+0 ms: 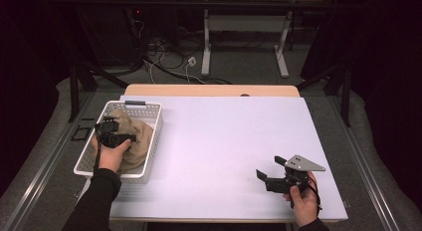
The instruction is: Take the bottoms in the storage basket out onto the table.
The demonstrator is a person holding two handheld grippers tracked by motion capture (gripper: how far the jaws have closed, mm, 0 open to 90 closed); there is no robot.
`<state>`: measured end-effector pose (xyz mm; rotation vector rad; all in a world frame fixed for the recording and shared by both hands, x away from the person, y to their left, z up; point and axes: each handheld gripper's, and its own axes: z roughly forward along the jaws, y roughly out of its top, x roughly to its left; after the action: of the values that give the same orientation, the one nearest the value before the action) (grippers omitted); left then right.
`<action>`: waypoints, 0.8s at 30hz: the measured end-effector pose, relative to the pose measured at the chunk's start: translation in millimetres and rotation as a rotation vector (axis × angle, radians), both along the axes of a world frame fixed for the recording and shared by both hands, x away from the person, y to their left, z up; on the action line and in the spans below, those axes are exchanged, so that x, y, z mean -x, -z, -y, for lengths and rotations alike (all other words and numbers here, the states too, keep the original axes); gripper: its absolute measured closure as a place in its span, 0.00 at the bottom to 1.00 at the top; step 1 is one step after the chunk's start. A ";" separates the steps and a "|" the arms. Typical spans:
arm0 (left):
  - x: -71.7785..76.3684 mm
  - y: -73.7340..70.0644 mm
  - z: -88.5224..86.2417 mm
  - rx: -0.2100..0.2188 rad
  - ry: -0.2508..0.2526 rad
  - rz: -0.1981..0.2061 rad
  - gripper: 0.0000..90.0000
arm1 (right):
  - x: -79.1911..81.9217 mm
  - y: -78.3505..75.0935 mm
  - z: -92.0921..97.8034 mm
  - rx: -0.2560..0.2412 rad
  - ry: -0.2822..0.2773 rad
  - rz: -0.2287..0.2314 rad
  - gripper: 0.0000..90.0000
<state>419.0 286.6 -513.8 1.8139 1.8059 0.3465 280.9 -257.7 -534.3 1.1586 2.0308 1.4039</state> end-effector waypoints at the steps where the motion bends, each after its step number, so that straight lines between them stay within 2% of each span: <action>1: 0.1 -0.1 0.0 0.000 0.000 0.000 0.58 | 0.0 0.0 0.1 0.001 0.000 0.001 0.13; 8: -0.4 -1.9 -3.6 0.025 0.002 -0.007 0.63 | 0.0 0.0 -0.1 0.002 -0.001 -0.003 0.14; 15: 0.3 -4.1 -3.2 0.018 0.005 0.001 0.66 | -0.1 -0.1 0.1 0.002 -0.001 -0.003 0.15; 24: 2.0 -8.2 -4.7 0.035 0.005 0.015 0.69 | -0.3 0.2 -0.2 0.001 -0.001 -0.001 0.15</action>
<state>417.0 291.4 -505.7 1.7873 1.7853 0.3240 281.2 -257.5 -534.6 1.1581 2.0323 1.4036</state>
